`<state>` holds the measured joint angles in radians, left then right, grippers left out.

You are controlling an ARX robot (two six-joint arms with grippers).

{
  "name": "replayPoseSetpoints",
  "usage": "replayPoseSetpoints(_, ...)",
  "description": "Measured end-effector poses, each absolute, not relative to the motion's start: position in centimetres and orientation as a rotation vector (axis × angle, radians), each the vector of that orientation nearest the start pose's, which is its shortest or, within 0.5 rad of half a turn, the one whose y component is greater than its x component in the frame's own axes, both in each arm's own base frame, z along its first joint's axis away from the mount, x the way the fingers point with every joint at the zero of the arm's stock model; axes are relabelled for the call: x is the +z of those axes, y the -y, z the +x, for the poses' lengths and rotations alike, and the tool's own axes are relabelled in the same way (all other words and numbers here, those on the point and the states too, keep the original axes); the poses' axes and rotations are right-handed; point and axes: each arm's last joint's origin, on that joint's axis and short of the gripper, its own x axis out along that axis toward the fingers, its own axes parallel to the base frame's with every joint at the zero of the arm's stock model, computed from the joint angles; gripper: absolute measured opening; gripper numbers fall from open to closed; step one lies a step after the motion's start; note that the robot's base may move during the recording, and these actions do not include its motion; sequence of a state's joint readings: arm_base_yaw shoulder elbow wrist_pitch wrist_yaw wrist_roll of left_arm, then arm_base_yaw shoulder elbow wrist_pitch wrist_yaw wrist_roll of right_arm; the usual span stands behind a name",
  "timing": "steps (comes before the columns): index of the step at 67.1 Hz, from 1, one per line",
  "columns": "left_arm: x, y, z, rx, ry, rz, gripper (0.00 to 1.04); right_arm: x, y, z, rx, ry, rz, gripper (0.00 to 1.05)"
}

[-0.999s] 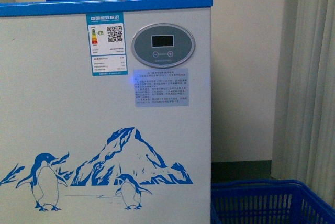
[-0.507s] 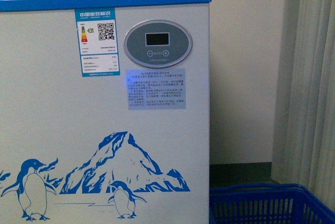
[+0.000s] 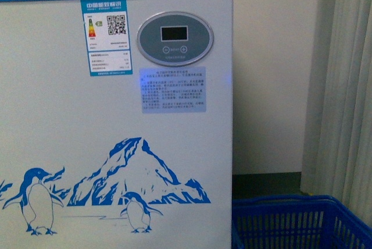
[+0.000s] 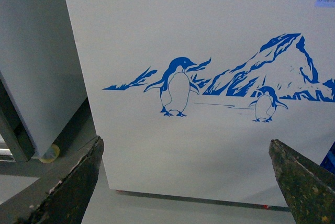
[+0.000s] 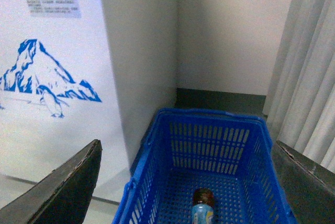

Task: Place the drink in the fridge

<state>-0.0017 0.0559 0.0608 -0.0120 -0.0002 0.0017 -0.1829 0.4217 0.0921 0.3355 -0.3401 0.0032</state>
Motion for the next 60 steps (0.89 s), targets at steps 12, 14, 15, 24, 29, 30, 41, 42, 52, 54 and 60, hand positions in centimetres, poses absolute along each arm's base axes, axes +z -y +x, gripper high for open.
replayPoseSetpoints(12,17.9,0.0,9.8,-0.002,-0.007,0.002,0.97,20.6,0.7,17.8,0.146,-0.092,0.011,0.97)
replayPoseSetpoints(14,17.9,0.0,9.8,-0.002,-0.007,0.002,0.97,20.6,0.6,18.7,0.142,-0.113,0.012,0.97)
replayPoseSetpoints(15,17.9,0.0,9.8,-0.002,-0.007,0.002,0.97,20.6,0.5,19.1,0.140,-0.121,0.011,0.97)
replayPoseSetpoints(24,17.9,0.0,9.8,-0.002,-0.007,0.002,0.97,19.6,-0.1,23.9,0.139,-0.281,-0.002,0.97)
replayPoseSetpoints(29,17.9,0.0,9.8,-0.002,-0.007,0.002,0.97,18.8,-0.1,25.8,0.124,-0.365,-0.008,0.97)
replayPoseSetpoints(30,17.9,0.0,9.8,-0.002,-0.007,0.002,0.97,18.6,-0.1,26.6,0.120,-0.394,-0.011,0.97)
replayPoseSetpoints(41,17.9,0.0,9.8,-0.002,-0.007,0.002,0.97,16.7,0.4,31.7,0.067,-0.526,-0.049,0.97)
replayPoseSetpoints(42,17.9,0.0,9.8,-0.002,-0.007,0.002,0.97,16.6,0.4,32.0,0.068,-0.534,-0.048,0.97)
replayPoseSetpoints(52,17.9,0.0,9.8,-0.002,-0.007,0.002,0.97,14.3,0.7,35.6,0.056,-0.645,-0.065,0.97)
replayPoseSetpoints(54,17.9,0.0,9.8,-0.002,-0.007,0.002,0.97,13.7,0.8,36.3,0.048,-0.669,-0.071,0.97)
replayPoseSetpoints(60,17.9,0.0,9.8,-0.002,-0.007,0.002,0.97,12.0,0.9,38.5,0.037,-0.731,-0.086,0.97)
